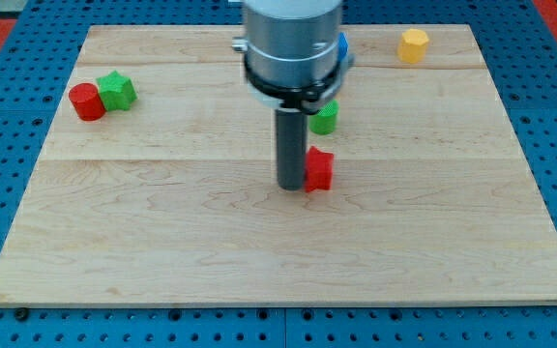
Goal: Push the green star to the bottom of red star
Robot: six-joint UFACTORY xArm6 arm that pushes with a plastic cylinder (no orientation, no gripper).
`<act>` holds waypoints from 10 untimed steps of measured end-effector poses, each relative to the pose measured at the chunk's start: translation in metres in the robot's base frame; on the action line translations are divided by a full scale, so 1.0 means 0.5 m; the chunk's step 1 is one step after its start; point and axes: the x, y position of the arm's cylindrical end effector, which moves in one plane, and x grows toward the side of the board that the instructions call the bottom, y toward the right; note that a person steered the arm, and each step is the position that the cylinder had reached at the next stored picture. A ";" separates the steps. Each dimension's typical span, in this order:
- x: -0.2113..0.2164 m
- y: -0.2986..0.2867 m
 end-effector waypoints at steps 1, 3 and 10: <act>-0.014 0.011; -0.102 -0.147; -0.267 -0.438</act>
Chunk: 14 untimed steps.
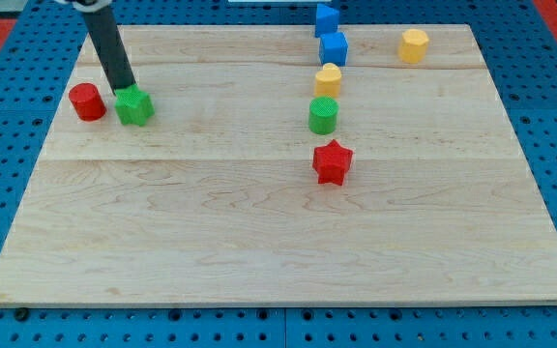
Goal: Push the green star to the bottom of red star
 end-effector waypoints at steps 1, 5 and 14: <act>0.064 0.043; 0.375 0.207; 0.366 0.329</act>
